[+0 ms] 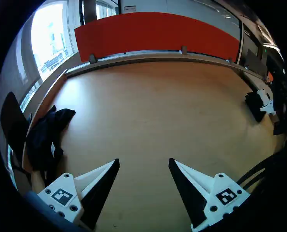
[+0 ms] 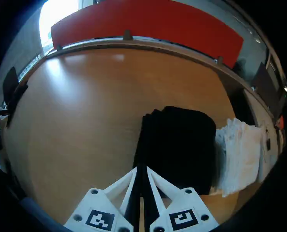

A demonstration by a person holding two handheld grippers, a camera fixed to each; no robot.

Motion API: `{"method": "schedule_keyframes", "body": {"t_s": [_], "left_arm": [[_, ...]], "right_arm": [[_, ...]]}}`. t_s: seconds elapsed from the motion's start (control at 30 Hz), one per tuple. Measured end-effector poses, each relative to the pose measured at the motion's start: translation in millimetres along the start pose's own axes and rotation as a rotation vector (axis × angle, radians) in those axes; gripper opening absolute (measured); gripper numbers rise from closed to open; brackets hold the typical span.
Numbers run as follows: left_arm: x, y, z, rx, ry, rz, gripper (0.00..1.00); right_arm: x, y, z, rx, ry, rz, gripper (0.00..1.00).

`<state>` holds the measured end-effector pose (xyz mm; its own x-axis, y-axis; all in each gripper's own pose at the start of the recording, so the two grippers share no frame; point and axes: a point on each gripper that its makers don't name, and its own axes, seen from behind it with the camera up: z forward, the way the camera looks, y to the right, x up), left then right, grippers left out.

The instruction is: Fold towel

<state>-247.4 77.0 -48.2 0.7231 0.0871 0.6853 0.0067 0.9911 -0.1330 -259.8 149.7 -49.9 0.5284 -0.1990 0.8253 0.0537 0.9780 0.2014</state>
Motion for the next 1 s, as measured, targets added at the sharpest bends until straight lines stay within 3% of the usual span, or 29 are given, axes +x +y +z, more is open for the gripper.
{"method": "schedule_keyframes", "body": {"t_s": [0.37,0.57,0.63,0.9,1.0], "left_arm": [[1,0.9,0.4,-0.003,0.003,-0.003,0.94],[1,1.1,-0.1,-0.003,0.004,-0.002,0.94],[1,0.5,-0.2,-0.002,0.004,-0.003,0.94],[4,-1.9,0.7,0.0,0.008,-0.007,0.94],[6,-2.4,1.4,0.001,0.009,-0.007,0.94]], "right_arm": [[-17,-10,-10.6,0.042,-0.038,-0.041,0.08],[-14,-8,-10.6,0.038,-0.03,-0.027,0.07],[-13,-8,-11.4,0.039,-0.022,-0.019,0.13],[-7,-8,-20.2,0.031,0.032,0.015,0.89],[-8,-6,-22.9,0.027,0.042,0.034,0.96]]}}
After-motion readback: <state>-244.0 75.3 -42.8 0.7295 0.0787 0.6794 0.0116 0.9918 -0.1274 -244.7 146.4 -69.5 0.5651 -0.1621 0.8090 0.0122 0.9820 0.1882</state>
